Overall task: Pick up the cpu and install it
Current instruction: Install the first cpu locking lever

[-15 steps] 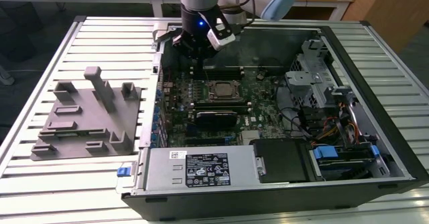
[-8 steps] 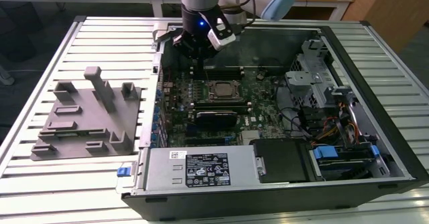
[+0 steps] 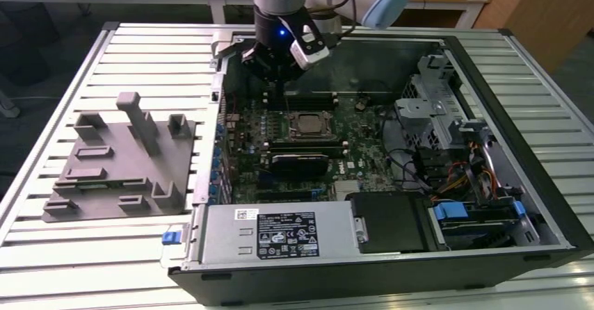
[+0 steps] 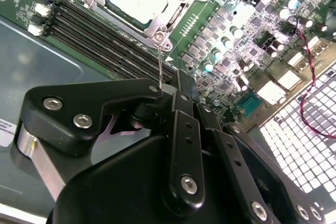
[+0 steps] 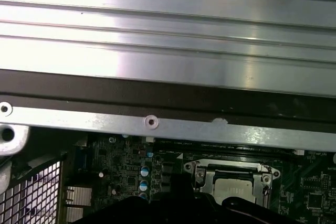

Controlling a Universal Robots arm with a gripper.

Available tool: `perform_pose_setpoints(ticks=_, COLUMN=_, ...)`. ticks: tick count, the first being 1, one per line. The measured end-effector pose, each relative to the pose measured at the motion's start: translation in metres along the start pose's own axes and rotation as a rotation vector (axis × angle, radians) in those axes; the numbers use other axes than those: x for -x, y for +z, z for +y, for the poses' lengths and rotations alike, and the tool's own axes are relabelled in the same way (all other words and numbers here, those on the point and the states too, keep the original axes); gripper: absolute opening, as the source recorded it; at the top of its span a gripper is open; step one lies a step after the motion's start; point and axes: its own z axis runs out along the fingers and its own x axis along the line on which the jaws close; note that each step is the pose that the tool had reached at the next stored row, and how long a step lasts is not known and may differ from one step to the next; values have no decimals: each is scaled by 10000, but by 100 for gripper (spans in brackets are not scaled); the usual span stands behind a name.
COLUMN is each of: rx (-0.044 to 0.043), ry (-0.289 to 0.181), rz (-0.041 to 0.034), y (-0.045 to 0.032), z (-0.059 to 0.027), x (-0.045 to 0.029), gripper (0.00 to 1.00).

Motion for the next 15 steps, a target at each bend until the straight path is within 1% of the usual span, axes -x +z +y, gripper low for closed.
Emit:
perform_pose_setpoints(ticks=6, rx=0, ry=1, rz=0, y=0, z=-2, x=33, gripper=11)
perform_pose_setpoints(ticks=15, rx=2, ry=0, rz=-1, y=2, z=-8, x=138, gripper=11)
